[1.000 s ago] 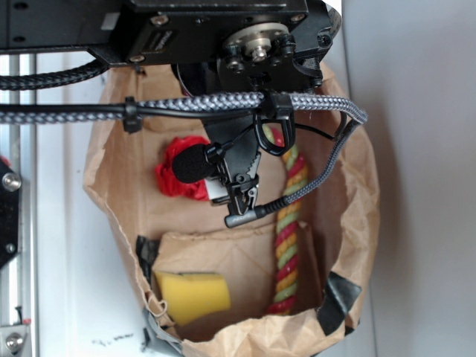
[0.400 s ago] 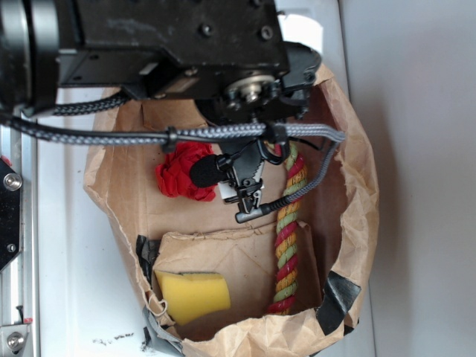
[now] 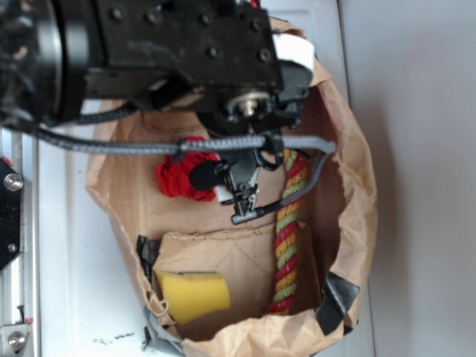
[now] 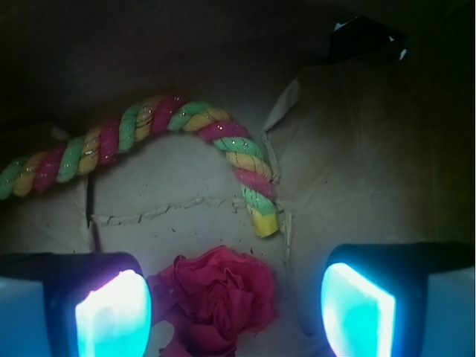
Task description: Grab the red paper.
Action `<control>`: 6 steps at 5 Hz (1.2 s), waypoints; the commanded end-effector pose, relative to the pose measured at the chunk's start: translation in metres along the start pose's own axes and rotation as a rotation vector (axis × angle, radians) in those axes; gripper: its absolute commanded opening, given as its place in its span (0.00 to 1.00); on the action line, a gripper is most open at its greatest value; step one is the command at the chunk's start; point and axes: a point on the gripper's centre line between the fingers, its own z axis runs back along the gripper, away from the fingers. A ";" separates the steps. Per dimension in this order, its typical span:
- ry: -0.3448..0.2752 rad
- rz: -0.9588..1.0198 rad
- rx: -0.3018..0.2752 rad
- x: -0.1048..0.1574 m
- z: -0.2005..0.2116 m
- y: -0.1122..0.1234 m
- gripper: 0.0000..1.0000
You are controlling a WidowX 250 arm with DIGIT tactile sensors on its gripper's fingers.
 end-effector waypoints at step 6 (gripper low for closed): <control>-0.037 -0.124 0.037 -0.006 -0.026 -0.018 1.00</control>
